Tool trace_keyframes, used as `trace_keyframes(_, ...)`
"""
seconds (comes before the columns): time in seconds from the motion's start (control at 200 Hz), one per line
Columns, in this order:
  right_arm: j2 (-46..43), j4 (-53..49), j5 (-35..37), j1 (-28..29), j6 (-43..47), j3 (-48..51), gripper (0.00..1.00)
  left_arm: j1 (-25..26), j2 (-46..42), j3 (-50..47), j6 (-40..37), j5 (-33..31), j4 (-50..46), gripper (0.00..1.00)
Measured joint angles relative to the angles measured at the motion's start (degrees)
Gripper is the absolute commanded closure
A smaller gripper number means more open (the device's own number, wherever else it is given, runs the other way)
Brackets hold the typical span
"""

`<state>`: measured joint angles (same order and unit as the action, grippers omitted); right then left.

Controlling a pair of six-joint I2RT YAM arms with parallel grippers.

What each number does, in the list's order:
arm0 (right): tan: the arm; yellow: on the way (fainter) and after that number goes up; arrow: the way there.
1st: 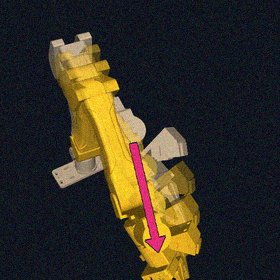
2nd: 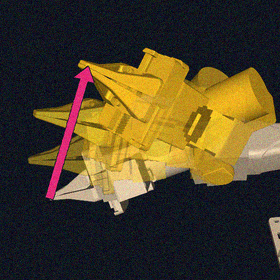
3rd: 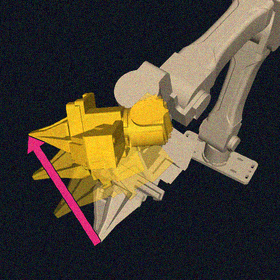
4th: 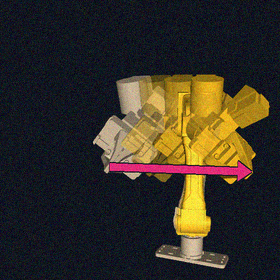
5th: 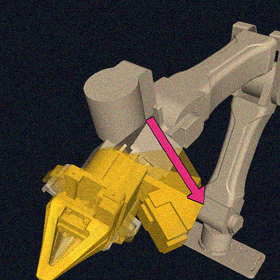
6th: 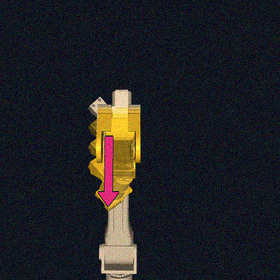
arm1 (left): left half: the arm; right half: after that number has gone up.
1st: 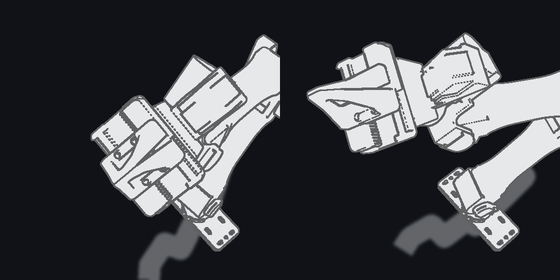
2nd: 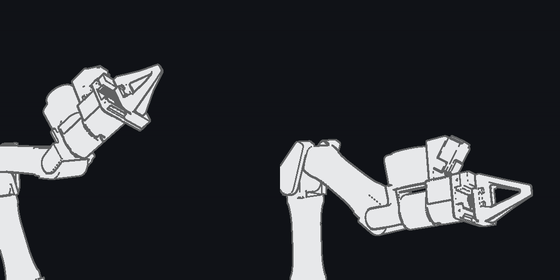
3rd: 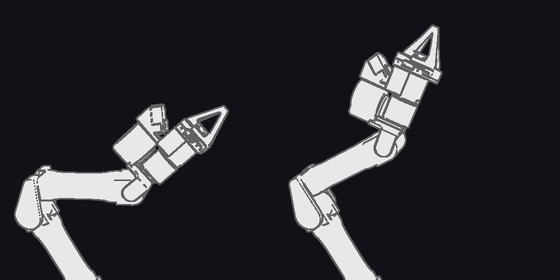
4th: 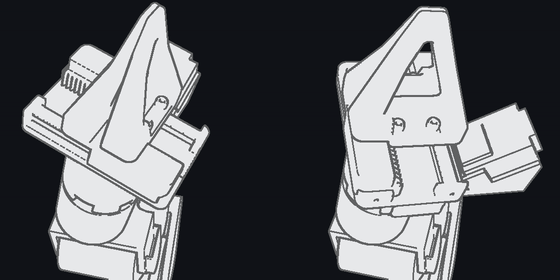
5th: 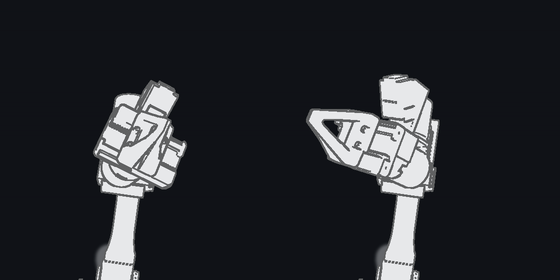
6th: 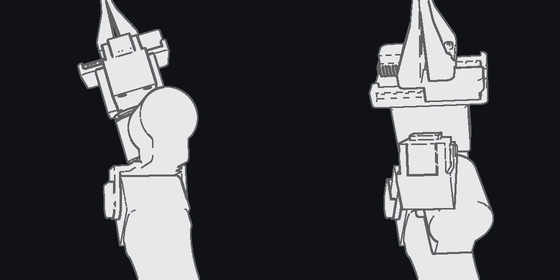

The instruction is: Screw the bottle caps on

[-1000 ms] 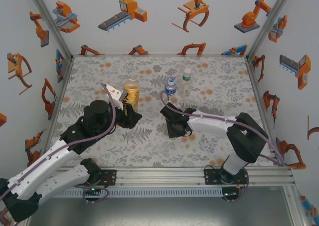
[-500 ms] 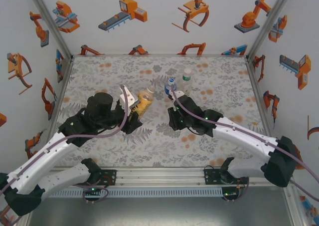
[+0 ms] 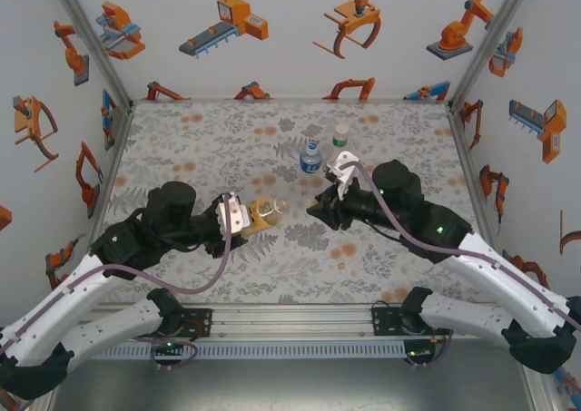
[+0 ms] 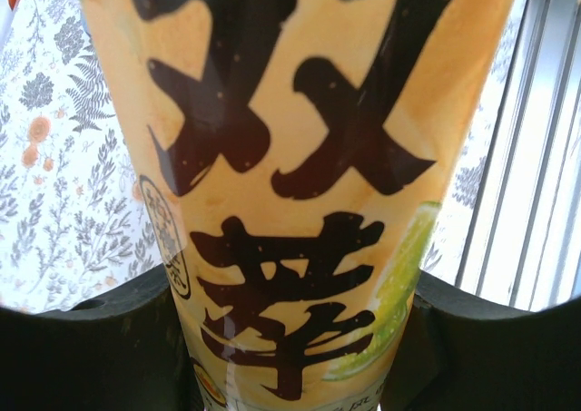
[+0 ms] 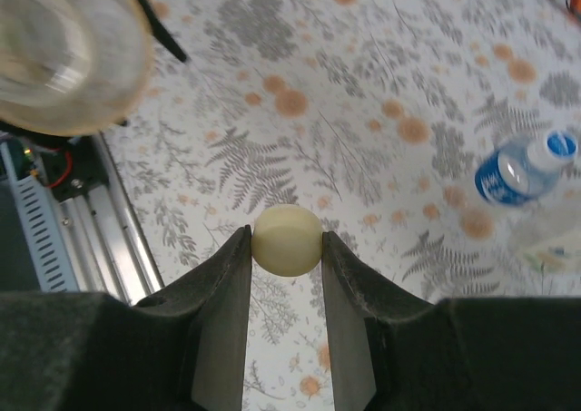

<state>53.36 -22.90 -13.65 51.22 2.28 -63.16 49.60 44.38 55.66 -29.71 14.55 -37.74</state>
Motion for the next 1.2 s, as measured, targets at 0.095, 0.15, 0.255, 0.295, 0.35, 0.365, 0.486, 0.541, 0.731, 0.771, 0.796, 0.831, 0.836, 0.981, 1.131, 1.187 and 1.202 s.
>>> trace_keyframes(0.095, -0.4, 0.0, -6.1, 0.0, 3.5, -2.2, 0.89, 0.6, 0.5, 0.0, -3.9, -0.5, -1.9, 1.00)
trace_keyframes(0.15, -0.5, 0.2, -9.4, 0.0, 5.0, -2.9, 0.91, 1.0, 0.7, 0.0, -5.8, -0.9, -2.8, 1.00)
trace_keyframes(0.255, -0.8, 0.9, -15.1, 0.0, 7.3, -3.1, 0.93, 1.4, 1.1, 0.0, -8.8, -1.5, -3.9, 1.00)
trace_keyframes(0.295, -0.8, 1.0, -17.0, 0.0, 7.9, -3.1, 0.93, 1.4, 1.2, 0.0, -9.7, -1.6, -4.1, 1.00)
trace_keyframes(0.35, -0.8, 1.2, -19.0, 0.0, 8.5, -3.1, 0.94, 1.4, 1.4, 0.0, -10.5, -1.7, -4.2, 1.00)
trace_keyframes(0.365, -0.8, 1.3, -19.6, 0.0, 8.6, -3.1, 0.94, 1.4, 1.5, 0.0, -10.7, -1.7, -4.2, 1.00)
trace_keyframes(0.486, -0.7, 1.8, -23.2, 0.3, 9.4, -3.1, 0.96, 1.7, 1.9, 0.0, -11.8, -1.7, -4.3, 1.00)
trace_keyframes(0.541, -0.6, 2.0, -24.4, 0.6, 9.6, -3.1, 0.96, 1.8, 2.1, 0.0, -12.1, -1.6, -4.3, 1.00)
trace_keyframes(0.731, 1.0, 2.7, -25.6, 1.7, 9.6, -3.1, 0.98, 1.8, 2.9, 0.1, -12.6, -1.6, -4.5, 1.00)
trace_keyframes(0.771, 1.4, 2.7, -25.6, 2.0, 9.6, -3.1, 0.98, 1.9, 3.0, 0.1, -12.6, -1.6, -4.5, 1.00)
trace_keyframes(0.796, 1.6, 2.7, -25.6, 2.1, 9.6, -3.1, 0.99, 1.9, 3.0, 0.1, -12.6, -1.7, -4.7, 1.00)
trace_keyframes(0.831, 1.7, 2.7, -25.5, 2.3, 9.6, -3.1, 0.99, 1.9, 3.1, 0.1, -12.6, -1.7, -5.0, 1.00)
trace_keyframes(0.836, 1.7, 2.8, -25.5, 2.3, 9.6, -3.1, 0.99, 1.9, 3.1, 0.1, -12.6, -1.7, -5.0, 1.00)
trace_keyframes(0.981, 1.8, 3.1, -24.5, 2.9, 9.6, -2.9, 1.00, 1.9, 3.1, 0.1, -12.6, -1.7, -5.7, 1.00)
trace_keyframes(1.131, 1.8, 3.0, -22.4, 3.1, 10.1, -2.8, 1.00, 1.9, 3.1, 0.1, -12.6, -1.5, -6.1, 1.00)
trace_keyframes(1.187, 1.8, 3.0, -21.6, 3.1, 10.4, -2.8, 1.00, 1.9, 3.2, 0.1, -12.6, -1.4, -6.2, 1.00)
trace_keyframes(1.202, 1.8, 2.9, -21.3, 3.2, 10.5, -2.8, 1.00, 1.9, 3.2, 0.1, -12.6, -1.4, -6.2, 1.00)
